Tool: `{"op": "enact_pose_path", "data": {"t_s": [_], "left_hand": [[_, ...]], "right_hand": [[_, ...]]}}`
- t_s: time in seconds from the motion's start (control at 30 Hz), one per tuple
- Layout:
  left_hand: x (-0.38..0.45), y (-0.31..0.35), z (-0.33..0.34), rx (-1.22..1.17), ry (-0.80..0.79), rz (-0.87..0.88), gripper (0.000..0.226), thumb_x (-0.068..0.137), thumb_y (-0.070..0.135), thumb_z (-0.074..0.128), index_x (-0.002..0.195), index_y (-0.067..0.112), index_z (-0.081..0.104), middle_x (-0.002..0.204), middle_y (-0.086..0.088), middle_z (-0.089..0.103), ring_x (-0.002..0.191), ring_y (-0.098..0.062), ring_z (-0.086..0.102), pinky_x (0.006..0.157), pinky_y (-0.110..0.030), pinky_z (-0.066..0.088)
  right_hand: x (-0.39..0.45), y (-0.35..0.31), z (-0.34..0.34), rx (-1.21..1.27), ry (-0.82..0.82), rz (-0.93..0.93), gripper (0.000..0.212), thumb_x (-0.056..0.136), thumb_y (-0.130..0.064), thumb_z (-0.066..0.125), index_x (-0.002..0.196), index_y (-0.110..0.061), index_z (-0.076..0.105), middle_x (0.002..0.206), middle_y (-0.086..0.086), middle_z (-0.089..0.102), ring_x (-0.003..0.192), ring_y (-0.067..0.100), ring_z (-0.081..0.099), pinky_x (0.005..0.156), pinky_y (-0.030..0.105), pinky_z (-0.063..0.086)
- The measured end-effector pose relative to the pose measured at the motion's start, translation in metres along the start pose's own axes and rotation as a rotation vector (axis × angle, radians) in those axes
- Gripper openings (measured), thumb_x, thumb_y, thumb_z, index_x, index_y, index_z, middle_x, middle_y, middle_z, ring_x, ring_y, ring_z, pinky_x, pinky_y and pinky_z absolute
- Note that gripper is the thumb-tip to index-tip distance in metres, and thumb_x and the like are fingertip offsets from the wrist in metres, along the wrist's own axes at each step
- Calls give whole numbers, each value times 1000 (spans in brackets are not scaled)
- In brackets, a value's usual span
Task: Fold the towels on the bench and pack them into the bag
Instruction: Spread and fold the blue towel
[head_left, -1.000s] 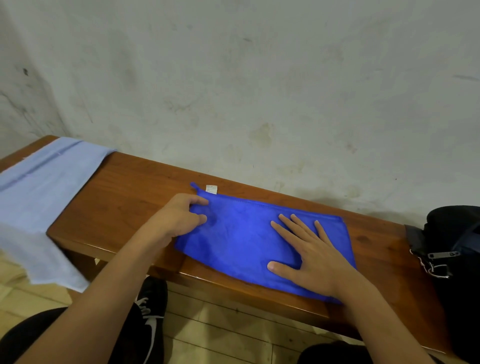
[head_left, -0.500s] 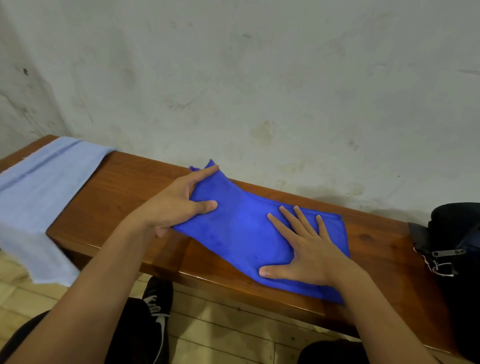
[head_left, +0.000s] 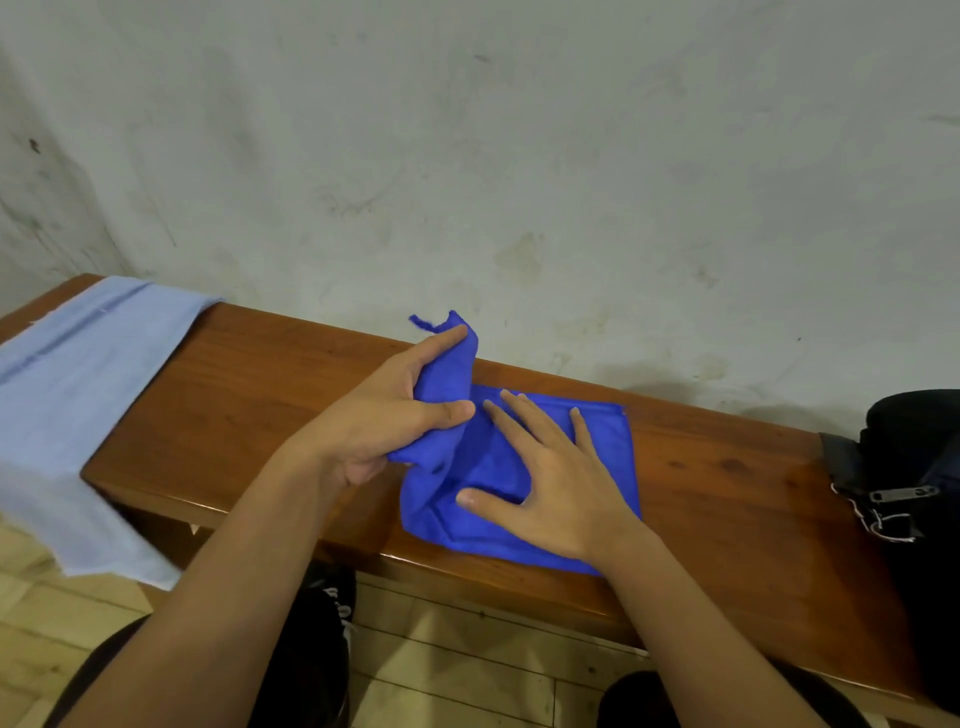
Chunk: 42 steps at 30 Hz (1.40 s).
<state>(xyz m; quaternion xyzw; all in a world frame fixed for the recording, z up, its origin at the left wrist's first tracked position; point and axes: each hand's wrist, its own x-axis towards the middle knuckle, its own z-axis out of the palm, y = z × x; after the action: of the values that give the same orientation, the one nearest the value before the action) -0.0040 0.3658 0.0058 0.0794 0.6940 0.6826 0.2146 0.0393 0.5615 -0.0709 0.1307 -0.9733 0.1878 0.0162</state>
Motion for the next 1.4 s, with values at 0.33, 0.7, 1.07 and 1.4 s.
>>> {"op": "enact_pose_path", "data": {"t_s": [0.33,0.7,1.07,1.4], "left_hand": [[9,1,28,128,-27,8,71,88,1,69,146,35,43,136,9,49,113,-11,60,86,-25,57],[31,-11,90,94,78,25,57,94,7,60,145,24,40,93,-5,70,63,-12,67,60,-24,54],[51,-16,62,393,84,196,47,91,39,64,133,22,52,102,8,64,82,7,58,75,-14,47],[34,-27,50,700,-364,-131,91,74,18,86,148,30,34,107,1,60,94,-16,64,85,-32,56]], "right_hand": [[-29,56,-29,-110,114,130,67,92,-64,23,143,-30,51,156,-11,37,145,8,29,123,38,12],[-46,2,-35,704,86,73,43,76,-34,84,112,-28,63,102,-13,70,93,13,65,83,26,53],[-52,16,-44,1019,196,417,7,65,-10,51,62,-5,48,65,9,43,65,19,36,61,33,28],[-80,55,-63,787,331,558,37,94,-10,59,62,-10,41,52,-3,45,50,11,42,53,26,35]]}}
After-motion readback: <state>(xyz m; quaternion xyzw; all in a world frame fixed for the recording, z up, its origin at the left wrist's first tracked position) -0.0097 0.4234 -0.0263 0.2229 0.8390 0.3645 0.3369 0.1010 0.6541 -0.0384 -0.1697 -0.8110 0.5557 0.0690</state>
